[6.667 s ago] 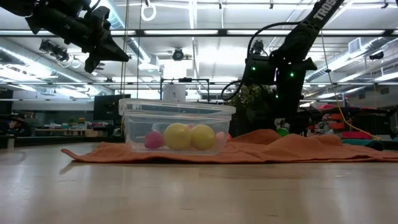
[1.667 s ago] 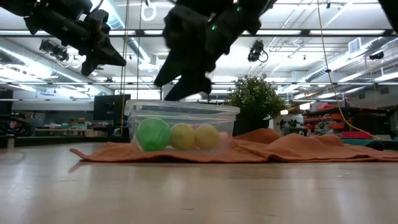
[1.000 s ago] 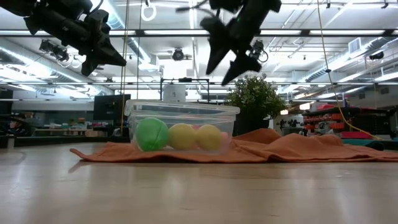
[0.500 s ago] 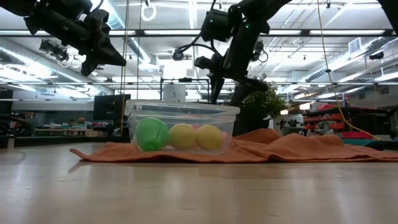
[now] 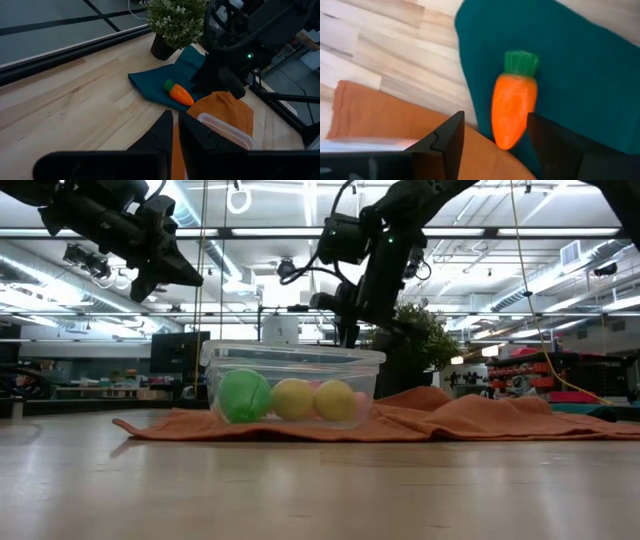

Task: Pick and placing Produce into tupperware
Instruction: Put the orange carrot into the transparent bin

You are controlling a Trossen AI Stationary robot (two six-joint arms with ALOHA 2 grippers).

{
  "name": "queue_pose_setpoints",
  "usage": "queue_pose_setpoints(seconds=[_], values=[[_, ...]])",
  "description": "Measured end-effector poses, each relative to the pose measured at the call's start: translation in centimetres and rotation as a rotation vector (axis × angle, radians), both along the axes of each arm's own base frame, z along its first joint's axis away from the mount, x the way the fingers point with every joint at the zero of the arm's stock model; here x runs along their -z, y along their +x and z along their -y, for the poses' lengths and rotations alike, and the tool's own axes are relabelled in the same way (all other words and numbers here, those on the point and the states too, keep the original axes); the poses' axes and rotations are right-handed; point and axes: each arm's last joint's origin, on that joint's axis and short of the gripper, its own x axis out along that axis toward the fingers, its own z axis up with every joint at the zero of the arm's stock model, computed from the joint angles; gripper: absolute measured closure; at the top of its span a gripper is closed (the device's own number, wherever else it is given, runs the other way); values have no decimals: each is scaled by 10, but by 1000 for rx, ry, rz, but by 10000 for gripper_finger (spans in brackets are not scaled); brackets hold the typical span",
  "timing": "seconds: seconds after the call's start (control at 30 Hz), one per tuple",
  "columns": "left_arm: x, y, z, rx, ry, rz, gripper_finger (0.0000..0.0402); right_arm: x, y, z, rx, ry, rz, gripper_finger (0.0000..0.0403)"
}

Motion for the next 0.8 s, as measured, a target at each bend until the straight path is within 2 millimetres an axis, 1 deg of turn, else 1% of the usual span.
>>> queue_pose_setpoints(seconds=[0.1,0.23,0.43,0.8], values=[[0,0,0,0,0,0,369,2,1,-1,-1,-45,-12,224],[0,0,0,0,0,0,375,1,2,-5,-36,-162,-50,224],[0,0,0,6,12,-5,378,1,5,-9,-80,-183,-46,220],[0,0,0,6,13,-5,366,1,5,-9,-34,-172,-35,180]])
